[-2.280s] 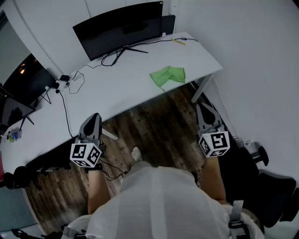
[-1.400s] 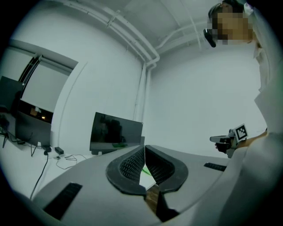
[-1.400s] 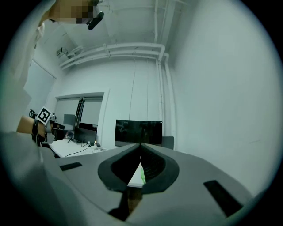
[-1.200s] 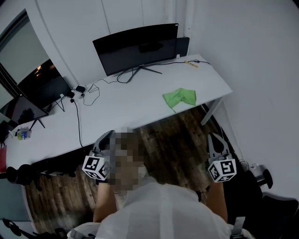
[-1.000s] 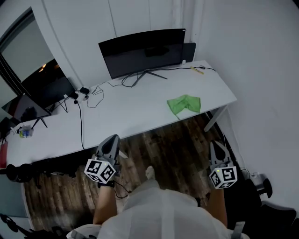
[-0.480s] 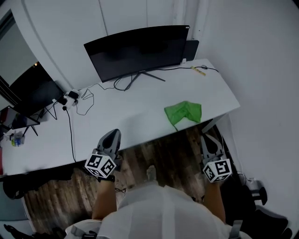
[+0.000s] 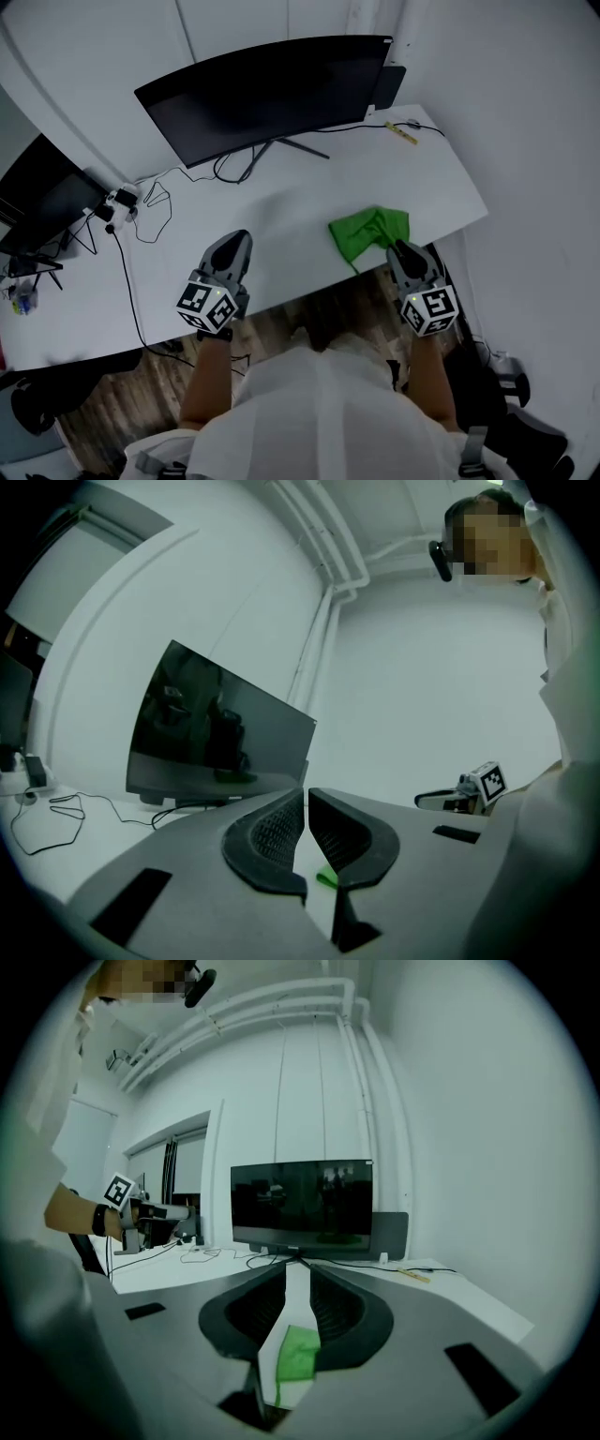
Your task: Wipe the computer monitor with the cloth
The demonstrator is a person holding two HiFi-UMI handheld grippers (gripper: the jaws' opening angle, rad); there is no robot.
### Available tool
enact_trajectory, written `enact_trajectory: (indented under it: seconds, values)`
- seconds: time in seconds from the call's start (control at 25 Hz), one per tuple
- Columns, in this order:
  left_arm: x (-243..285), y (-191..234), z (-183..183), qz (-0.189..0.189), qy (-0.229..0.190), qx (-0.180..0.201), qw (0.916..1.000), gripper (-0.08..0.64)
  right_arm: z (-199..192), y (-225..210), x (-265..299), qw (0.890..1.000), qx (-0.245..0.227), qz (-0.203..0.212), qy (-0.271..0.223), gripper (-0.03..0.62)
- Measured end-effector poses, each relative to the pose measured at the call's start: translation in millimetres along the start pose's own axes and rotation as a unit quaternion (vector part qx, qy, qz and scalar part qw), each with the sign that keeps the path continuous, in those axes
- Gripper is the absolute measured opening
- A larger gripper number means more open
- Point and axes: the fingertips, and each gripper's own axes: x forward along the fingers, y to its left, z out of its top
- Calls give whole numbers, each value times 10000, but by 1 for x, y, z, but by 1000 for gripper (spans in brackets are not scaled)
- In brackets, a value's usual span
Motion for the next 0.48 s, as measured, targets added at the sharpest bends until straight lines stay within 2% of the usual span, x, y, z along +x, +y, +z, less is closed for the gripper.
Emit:
enact_trajectory:
  seconds: [0.12,0.32,0.48]
  values:
    - [24,4,-11,-104,140,-14,9998,18,-8,-12,28,9996,-98,136,247,82]
    - [66,3,-35,-158,399,10,9991,18,-26,-41,65,9972,-154,349,649,84]
    - [112,-15,-58,-481,812,137,9954,18,-51,-70,94,9908,-337,607,1165,93]
